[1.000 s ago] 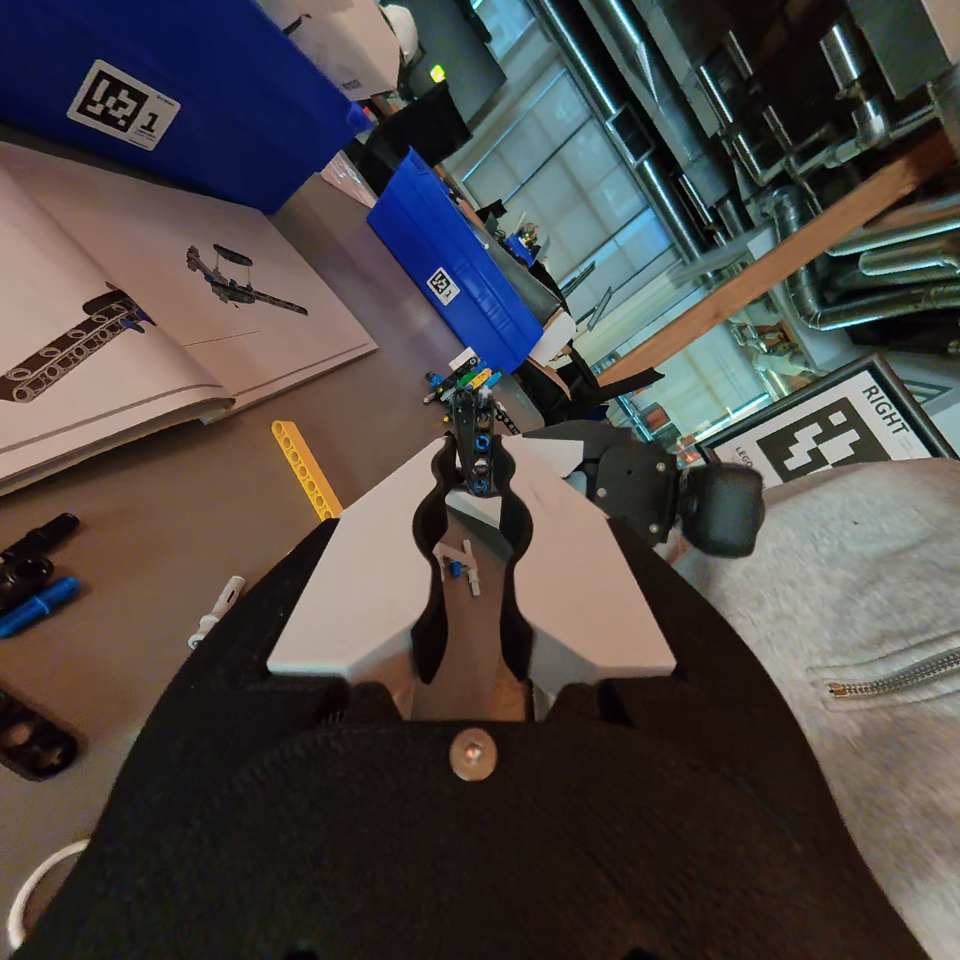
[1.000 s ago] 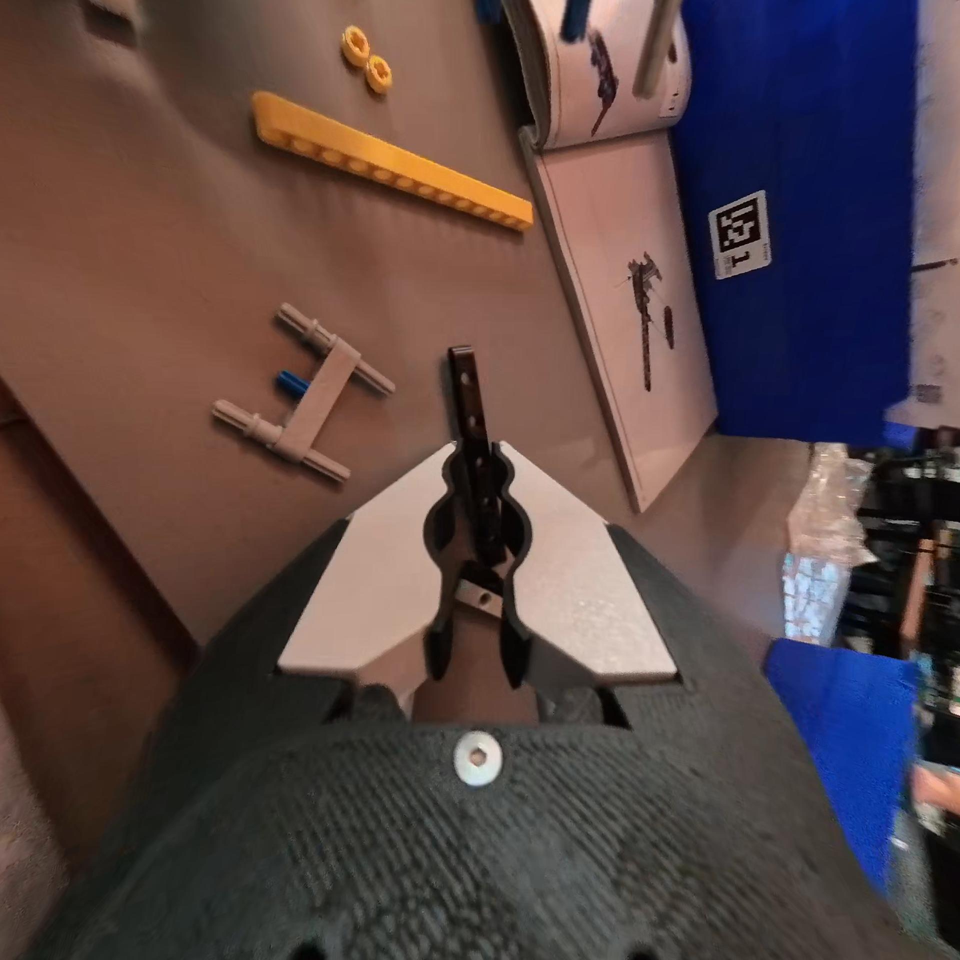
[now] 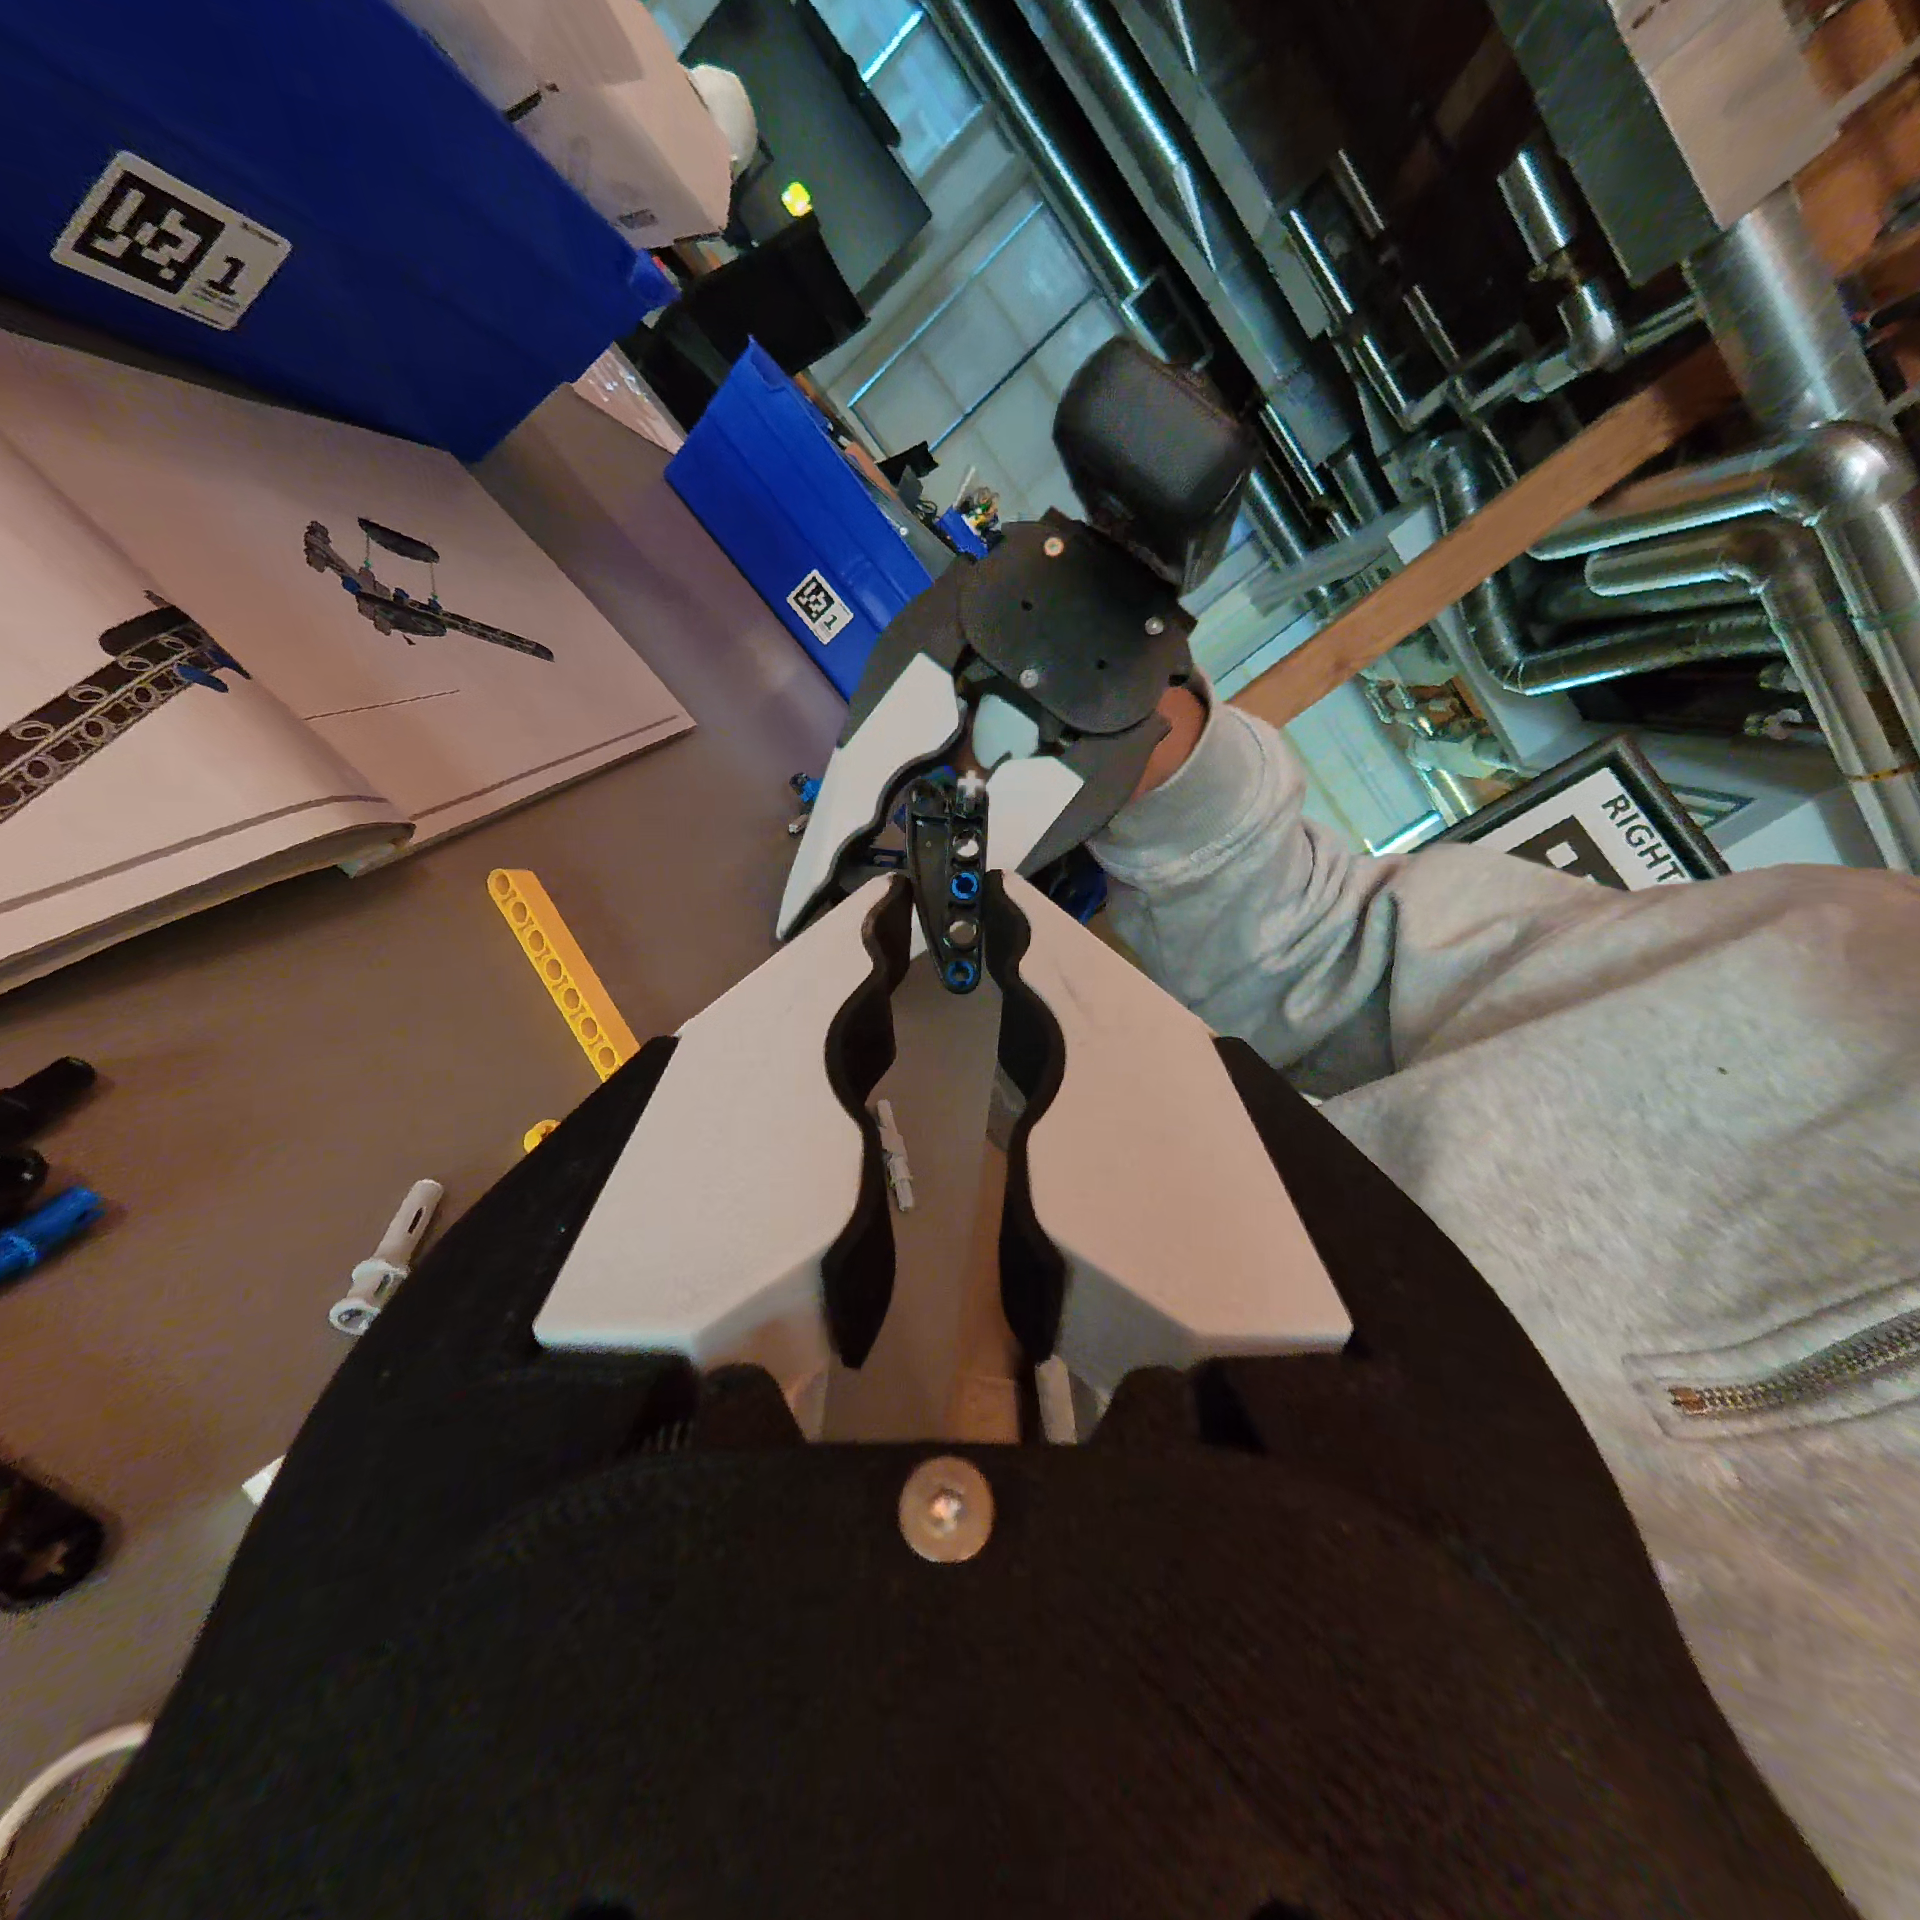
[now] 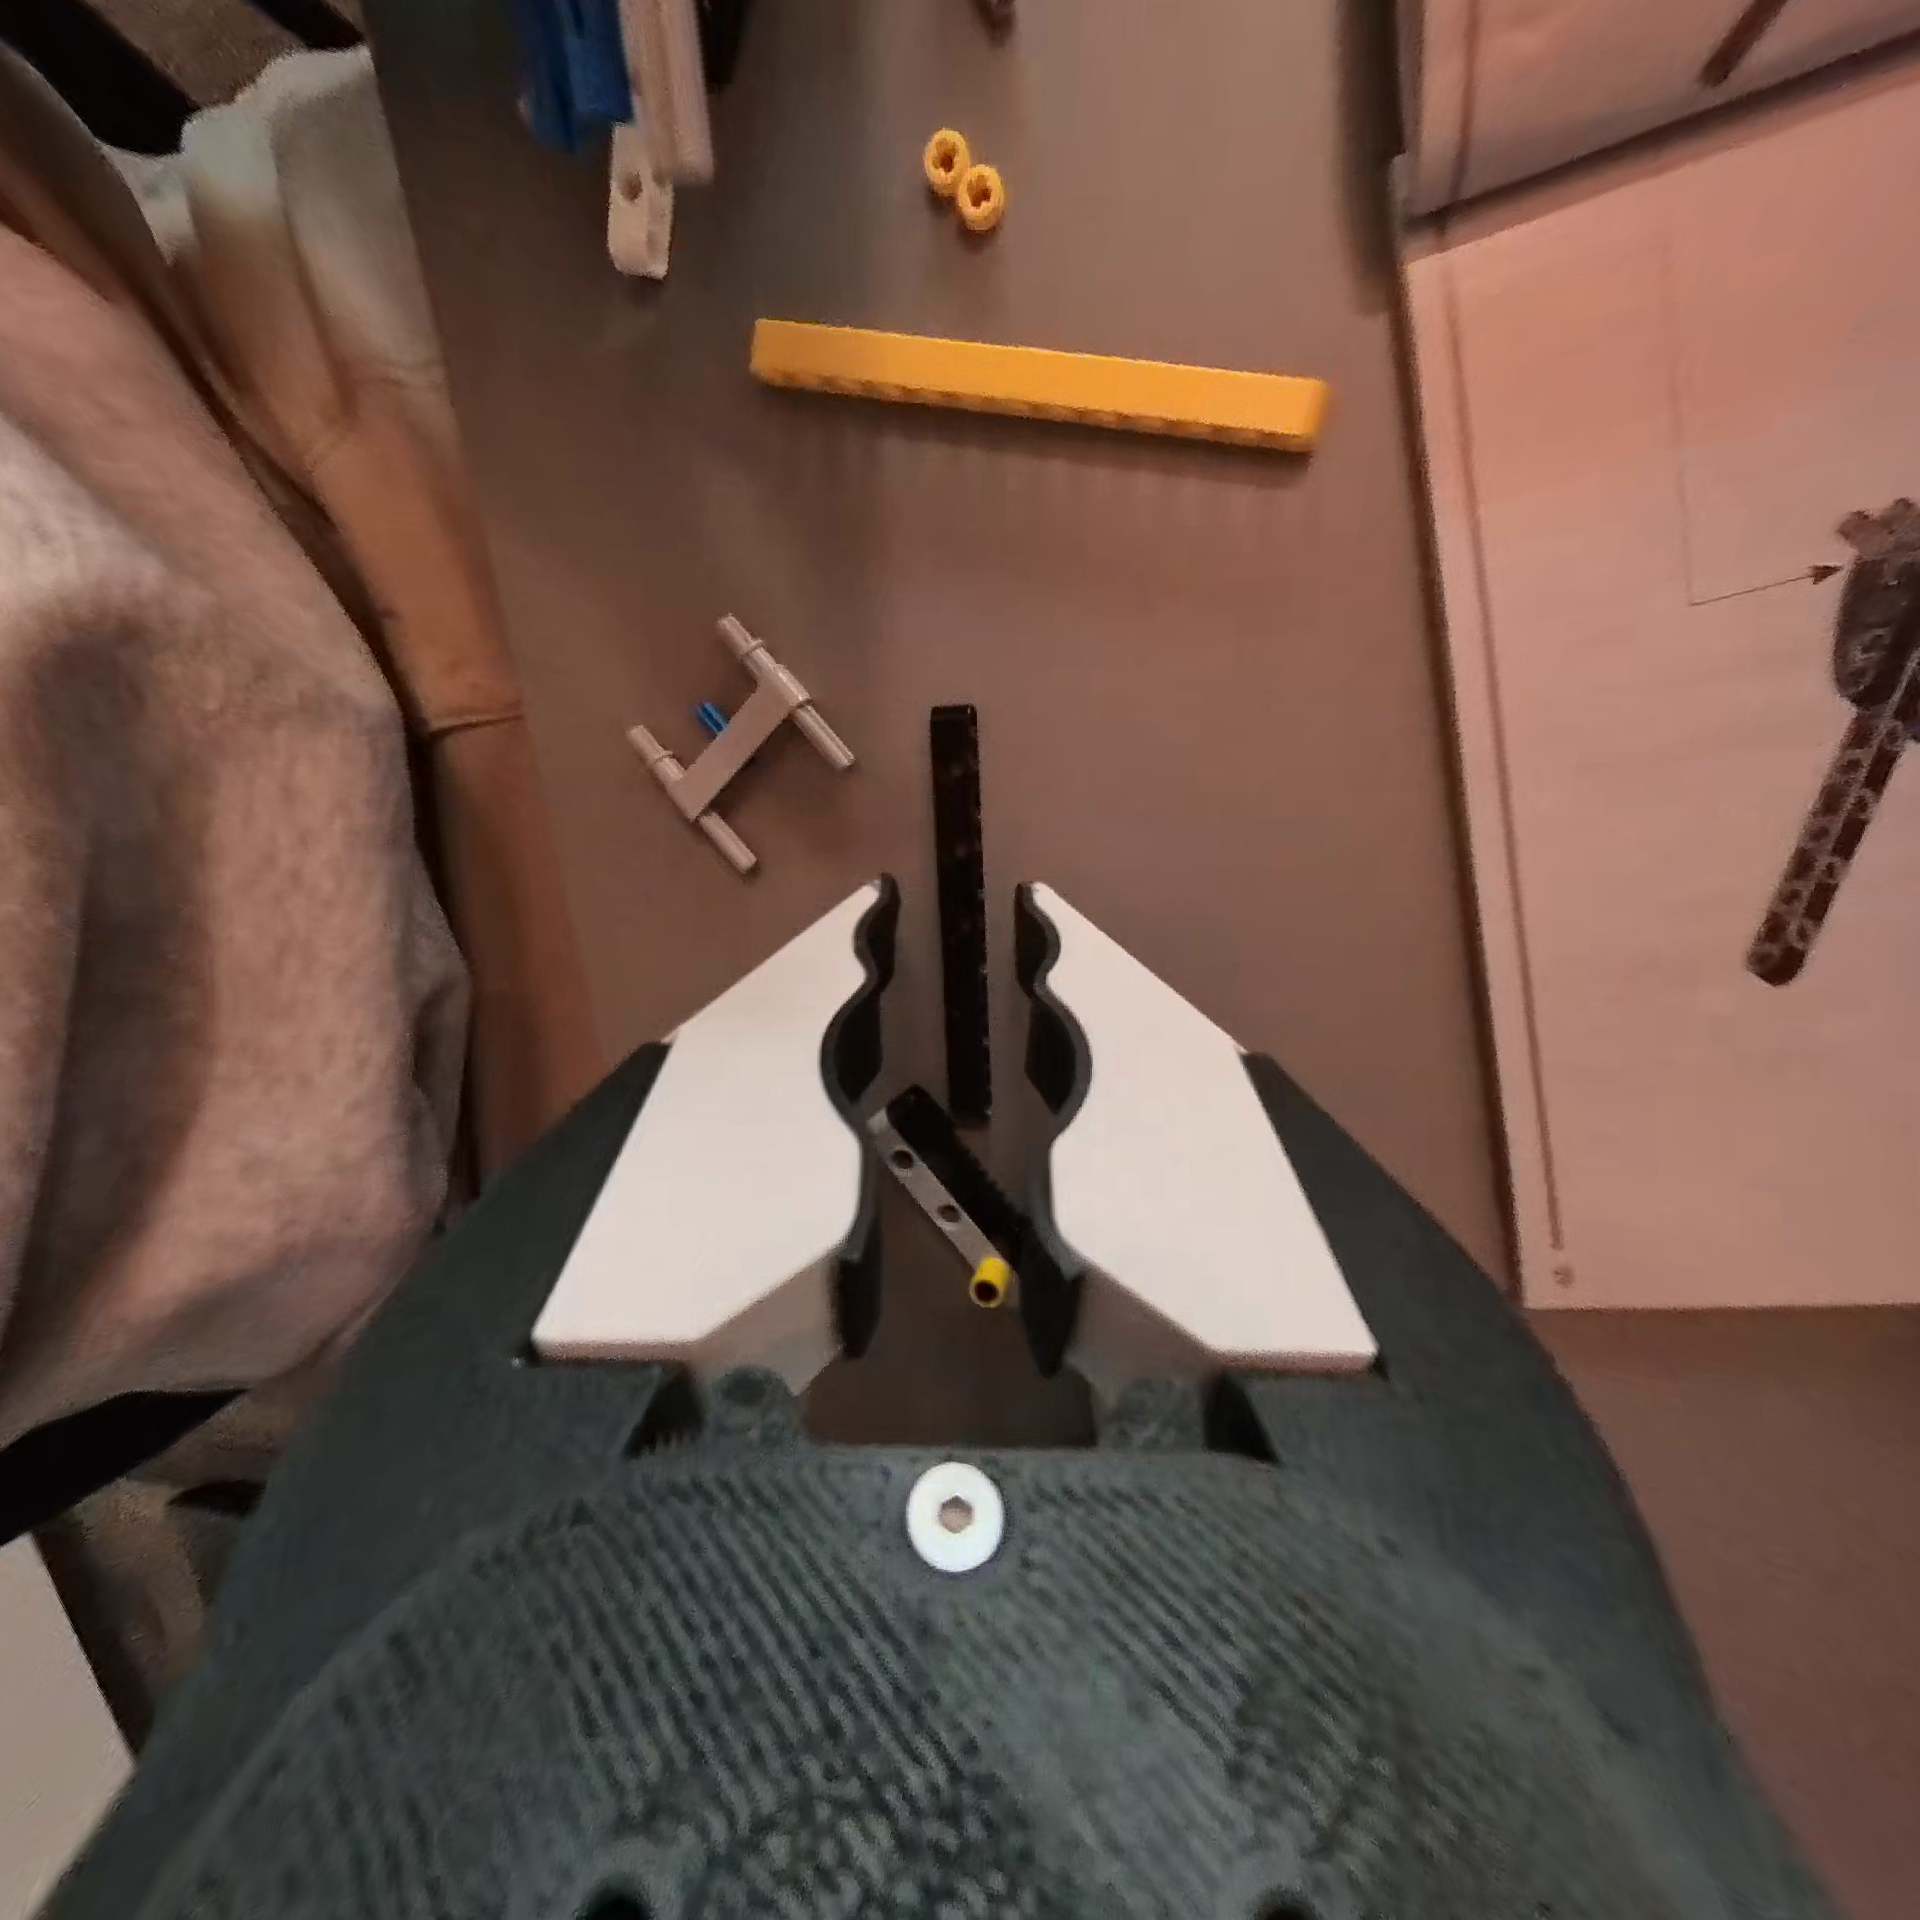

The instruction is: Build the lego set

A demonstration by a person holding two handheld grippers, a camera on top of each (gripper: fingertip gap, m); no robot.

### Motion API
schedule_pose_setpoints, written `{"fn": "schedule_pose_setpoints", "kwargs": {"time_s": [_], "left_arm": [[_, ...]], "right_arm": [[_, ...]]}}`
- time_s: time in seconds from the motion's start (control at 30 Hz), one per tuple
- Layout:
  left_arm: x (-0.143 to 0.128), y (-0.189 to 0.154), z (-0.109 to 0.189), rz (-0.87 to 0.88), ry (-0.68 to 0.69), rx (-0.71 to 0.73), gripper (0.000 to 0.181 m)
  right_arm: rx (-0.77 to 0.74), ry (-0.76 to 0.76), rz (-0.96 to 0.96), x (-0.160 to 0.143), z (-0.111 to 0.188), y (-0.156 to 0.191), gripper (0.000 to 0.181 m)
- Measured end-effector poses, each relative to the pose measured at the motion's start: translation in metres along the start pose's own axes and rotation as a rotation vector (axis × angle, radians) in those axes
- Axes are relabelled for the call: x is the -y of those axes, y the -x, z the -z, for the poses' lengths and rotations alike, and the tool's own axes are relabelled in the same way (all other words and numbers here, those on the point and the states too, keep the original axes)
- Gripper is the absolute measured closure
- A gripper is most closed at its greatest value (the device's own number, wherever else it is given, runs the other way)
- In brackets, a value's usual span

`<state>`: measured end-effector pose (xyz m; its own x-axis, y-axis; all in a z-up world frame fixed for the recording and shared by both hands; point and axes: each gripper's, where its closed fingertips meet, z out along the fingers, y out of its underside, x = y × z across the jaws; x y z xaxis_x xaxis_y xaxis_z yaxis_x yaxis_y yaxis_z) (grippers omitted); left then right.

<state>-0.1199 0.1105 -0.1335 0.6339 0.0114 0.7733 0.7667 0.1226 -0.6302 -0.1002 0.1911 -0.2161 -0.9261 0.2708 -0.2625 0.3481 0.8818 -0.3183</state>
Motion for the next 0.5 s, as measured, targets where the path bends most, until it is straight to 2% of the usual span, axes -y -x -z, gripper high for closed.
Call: {"fn": "schedule_pose_setpoints", "kwargs": {"time_s": [0.13,0.27,0.37,0.43,0.5], "left_arm": [[0.001,0.0,0.002,0.011,-0.007,-0.012,0.17],[0.003,-0.001,0.002,0.022,-0.016,-0.02,0.17],[0.004,0.0,0.003,0.024,-0.018,-0.02,0.17],[0.004,0.0,0.003,0.026,-0.019,-0.019,0.17],[0.004,0.001,0.003,0.026,-0.022,-0.019,0.17]], "right_arm": [[-0.02,0.057,0.033,-0.004,-0.006,-0.003,0.162],[-0.006,0.071,0.043,-0.004,-0.009,0.0,0.174],[0.004,0.075,0.046,-0.005,-0.009,0.002,0.175],[-0.037,0.056,0.043,-0.003,-0.007,-0.005,0.175],[-0.141,0.024,0.033,0.001,0.0,-0.019,0.175]]}}
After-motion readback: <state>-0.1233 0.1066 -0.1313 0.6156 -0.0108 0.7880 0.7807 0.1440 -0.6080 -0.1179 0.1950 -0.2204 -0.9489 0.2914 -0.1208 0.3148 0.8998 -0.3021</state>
